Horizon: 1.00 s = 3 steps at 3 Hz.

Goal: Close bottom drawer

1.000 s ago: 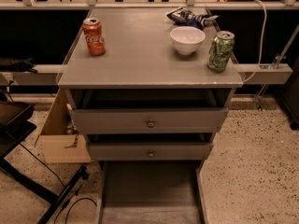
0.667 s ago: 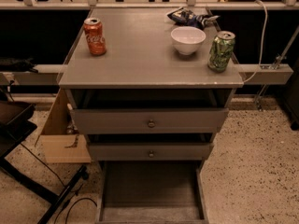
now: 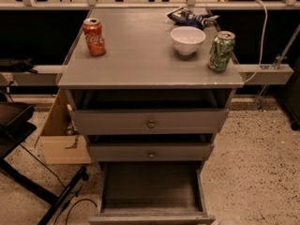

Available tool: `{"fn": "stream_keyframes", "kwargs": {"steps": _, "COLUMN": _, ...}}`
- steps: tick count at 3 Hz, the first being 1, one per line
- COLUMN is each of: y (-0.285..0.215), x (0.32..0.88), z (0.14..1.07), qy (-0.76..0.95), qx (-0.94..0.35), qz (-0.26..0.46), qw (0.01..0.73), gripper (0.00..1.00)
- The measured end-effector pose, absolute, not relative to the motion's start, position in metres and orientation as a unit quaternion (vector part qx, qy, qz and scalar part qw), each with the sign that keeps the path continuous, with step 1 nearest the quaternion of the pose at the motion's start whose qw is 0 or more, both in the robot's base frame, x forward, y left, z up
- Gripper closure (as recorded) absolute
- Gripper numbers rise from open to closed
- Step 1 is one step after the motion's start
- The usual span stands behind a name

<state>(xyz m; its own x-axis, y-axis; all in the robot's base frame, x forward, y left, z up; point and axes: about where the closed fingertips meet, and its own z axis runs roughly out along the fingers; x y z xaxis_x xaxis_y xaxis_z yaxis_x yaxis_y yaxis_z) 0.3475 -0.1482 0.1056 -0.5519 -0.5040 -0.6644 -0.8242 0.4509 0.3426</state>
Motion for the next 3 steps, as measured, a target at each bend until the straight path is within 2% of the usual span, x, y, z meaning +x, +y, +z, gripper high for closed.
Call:
{"fn": "stream_keyframes", "kwargs": {"steps": 1, "y": -0.14, "x": 0.387, "z": 0.127, "qy": 0.799, "qx": -0.421, "qz": 0.332, "qw": 0.271, "gripper": 1.0}}
{"fn": "stream_keyframes", "kwargs": {"steps": 2, "y": -0.14, "x": 0.385, "z": 0.127, "qy": 0.799, "qx": -0.421, "qz": 0.332, "qw": 0.271, "gripper": 1.0}}
{"fn": "stream_keyframes", "kwargs": {"steps": 3, "y": -0.129, "x": 0.428, "z": 0.148, "qy": 0.78, "qx": -0.434, "qz": 0.336, "qw": 0.3, "gripper": 1.0}}
